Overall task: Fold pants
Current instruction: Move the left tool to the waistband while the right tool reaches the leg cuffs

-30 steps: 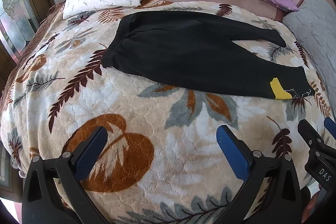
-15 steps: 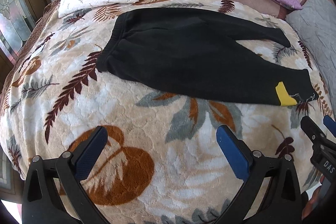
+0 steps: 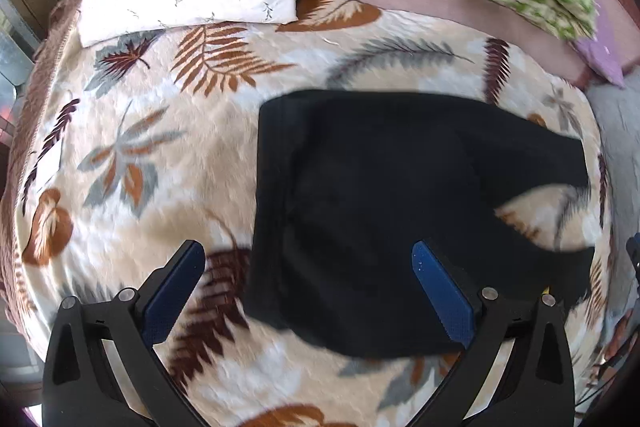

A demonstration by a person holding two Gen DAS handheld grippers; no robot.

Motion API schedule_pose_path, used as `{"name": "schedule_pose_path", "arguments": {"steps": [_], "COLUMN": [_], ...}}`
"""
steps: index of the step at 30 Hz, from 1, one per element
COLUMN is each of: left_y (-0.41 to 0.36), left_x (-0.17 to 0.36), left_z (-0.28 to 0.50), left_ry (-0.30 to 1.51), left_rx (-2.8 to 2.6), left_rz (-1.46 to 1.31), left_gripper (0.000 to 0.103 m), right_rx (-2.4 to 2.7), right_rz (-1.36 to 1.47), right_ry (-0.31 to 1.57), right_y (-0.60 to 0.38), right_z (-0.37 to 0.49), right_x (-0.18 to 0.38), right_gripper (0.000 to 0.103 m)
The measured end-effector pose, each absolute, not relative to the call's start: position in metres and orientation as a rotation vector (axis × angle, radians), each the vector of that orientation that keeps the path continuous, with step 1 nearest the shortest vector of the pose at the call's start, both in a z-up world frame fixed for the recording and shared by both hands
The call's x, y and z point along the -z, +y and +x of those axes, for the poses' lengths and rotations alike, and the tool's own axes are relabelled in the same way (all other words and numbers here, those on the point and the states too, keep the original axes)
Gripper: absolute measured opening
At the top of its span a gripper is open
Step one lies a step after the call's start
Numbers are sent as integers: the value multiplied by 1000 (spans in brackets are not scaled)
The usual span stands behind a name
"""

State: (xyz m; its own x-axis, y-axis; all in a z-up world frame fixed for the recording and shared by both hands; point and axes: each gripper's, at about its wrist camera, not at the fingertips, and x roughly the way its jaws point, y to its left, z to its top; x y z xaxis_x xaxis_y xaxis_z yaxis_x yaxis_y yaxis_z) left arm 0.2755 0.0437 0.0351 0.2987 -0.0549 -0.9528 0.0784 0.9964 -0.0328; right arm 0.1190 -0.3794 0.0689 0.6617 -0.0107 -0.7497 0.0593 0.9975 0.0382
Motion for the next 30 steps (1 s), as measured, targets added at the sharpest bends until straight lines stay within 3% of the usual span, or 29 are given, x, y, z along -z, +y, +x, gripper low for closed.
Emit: {"name": "schedule_pose_path", "arguments": {"steps": [9,22,30], "left_y": [73,69,52], "left_x": [23,39,49], "left_z": [379,395,411], "left_ry": [1513,1550,1582], "left_rx": [92,114,110], "left_rz": [-113,-86,-79], "left_gripper": [103,103,103], "right_rx": [88,-33,-94], "right_rz": [164,339,362], "right_ry": [907,1040,1133], "right_y": [-435,-486,-479], "right_z": [221,309,347], "right_x": [-50,-14,11], "right_gripper": [103,102,88]}}
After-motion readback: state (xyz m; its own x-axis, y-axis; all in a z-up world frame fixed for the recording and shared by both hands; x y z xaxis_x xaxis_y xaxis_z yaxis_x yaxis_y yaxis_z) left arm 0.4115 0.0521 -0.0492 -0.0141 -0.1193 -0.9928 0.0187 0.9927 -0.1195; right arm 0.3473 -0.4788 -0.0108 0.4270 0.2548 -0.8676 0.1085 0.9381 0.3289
